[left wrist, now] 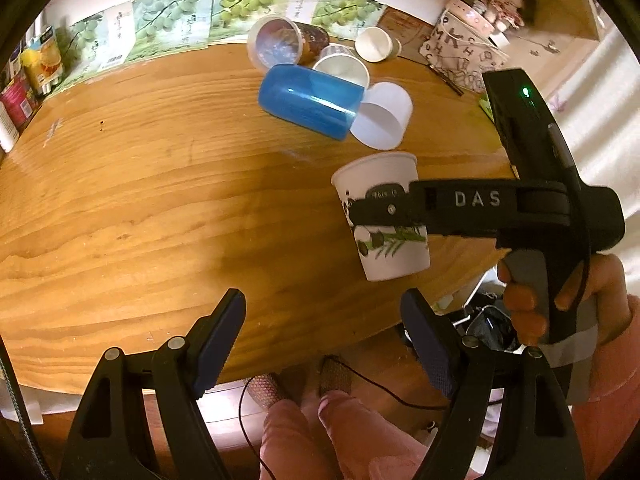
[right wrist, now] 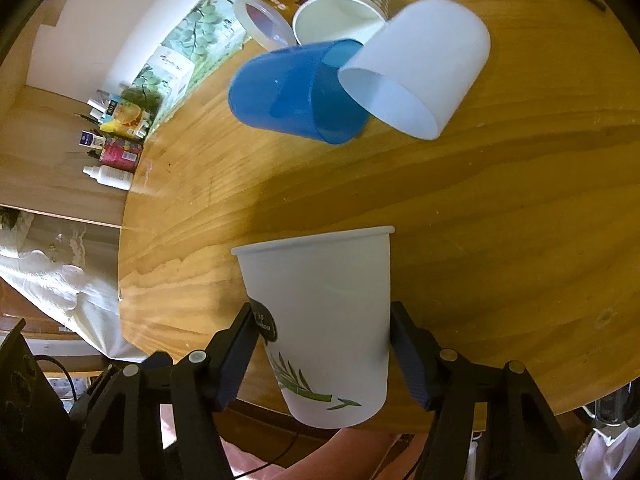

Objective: Flip cup upright

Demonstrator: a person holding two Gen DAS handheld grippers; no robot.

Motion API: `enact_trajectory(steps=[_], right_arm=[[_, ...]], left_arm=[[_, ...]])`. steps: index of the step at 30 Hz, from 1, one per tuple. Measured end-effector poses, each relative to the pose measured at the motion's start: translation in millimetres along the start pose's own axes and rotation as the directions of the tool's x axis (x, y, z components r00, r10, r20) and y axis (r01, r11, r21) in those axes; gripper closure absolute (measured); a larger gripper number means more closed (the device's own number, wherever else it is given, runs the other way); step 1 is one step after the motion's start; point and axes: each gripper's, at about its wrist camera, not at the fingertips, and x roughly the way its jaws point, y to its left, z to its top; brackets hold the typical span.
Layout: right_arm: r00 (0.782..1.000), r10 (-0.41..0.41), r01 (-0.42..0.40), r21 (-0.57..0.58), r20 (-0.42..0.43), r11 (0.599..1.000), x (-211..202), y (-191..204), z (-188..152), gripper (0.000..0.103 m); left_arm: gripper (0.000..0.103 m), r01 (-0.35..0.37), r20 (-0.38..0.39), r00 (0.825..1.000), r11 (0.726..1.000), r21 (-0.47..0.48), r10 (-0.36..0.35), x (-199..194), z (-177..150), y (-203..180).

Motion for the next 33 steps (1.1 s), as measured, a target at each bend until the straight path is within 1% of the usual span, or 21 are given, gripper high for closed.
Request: enact_trajectory(steps=[4, 8, 11, 14, 17, 19, 20, 23, 25, 28, 29, 31, 33], right_arm=[[0.998, -0.009, 0.009, -0.012, 0.059, 1.0, -9.1, 4.5, -3.0, 0.038], [0.991, -0.026, 0.031, -0.036, 0.135, 0.999, -21.4, 7.7, -8.1, 0.039], [0.978, -0.033, 0.047, -0.065, 0.204, 0.997, -31.3, 11.1, -13.9, 0.039], [0.955, -0.044, 0.077, -0.1, 0.292, 0.992, -40.3, 17.2, -22.7, 0.039], [0.921, -0.05, 0.113, -0.141, 0.386, 0.984, -47.1, 23.6, -34.7, 0.039], [0.891, -0.044, 0.13, -0.162, 0.451, 0.978, -50.2, 26.7, -43.6, 0.039], [0.879, -0.04, 0.135, -0.168, 0.475, 0.977, -50.9, 27.1, -47.0, 0.039], [0.833, -0.021, 0.143, -0.178, 0.553, 0.974, -51.1, 26.5, -58.7, 0.039], [0.8, -0.016, 0.153, -0.178, 0.6, 0.972, -48.6, 25.9, -63.6, 0.039], [0.744, -0.017, 0.182, -0.178, 0.668, 0.967, -46.7, 24.5, -72.8, 0.039], [0.719, -0.017, 0.193, -0.177, 0.694, 0.965, -45.4, 23.7, -75.5, 0.039], [0.687, -0.013, 0.201, -0.173, 0.726, 0.964, -45.6, 20.8, -79.8, 0.039], [0.649, -0.011, 0.201, -0.157, 0.761, 0.967, -44.6, 16.6, -82.9, 0.039]], left_arm=[[0.02, -0.012, 0.009, 1.0, 1.0, 0.021, 0.012, -5.4, -1.0, -1.1], [0.02, -0.01, 0.021, 1.0, 1.0, 0.022, 0.009, -13.7, -1.2, -0.9], [0.02, -0.011, 0.031, 0.999, 1.0, 0.022, 0.011, -19.6, -2.5, -1.7], [0.02, -0.011, 0.035, 0.999, 1.0, 0.027, 0.01, -24.9, -4.8, -4.3], [0.02, -0.001, 0.033, 0.999, 1.0, 0.03, 0.0, -28.4, -7.6, -7.7], [0.02, 0.004, 0.034, 0.999, 1.0, 0.03, -0.005, -30.5, -9.5, -9.4], [0.02, 0.005, 0.035, 0.999, 0.999, 0.031, -0.006, -31.6, -10.0, -9.7], [0.02, 0.006, 0.041, 0.999, 0.999, 0.033, -0.007, -35.6, -11.7, -11.0], [0.02, -0.008, 0.045, 0.999, 0.999, 0.039, 0.006, -38.4, -12.7, -10.6], [0.02, -0.041, 0.049, 0.998, 0.999, 0.035, 0.039, -42.1, -15.5, -9.7], [0.02, -0.05, 0.047, 0.998, 0.998, 0.032, 0.048, -42.8, -16.3, -8.8], [0.02, -0.071, 0.039, 0.997, 0.997, 0.024, 0.07, -43.8, -18.4, -6.4], [0.02, -0.093, 0.029, 0.995, 0.996, 0.017, 0.093, -45.4, -20.5, -2.7]])
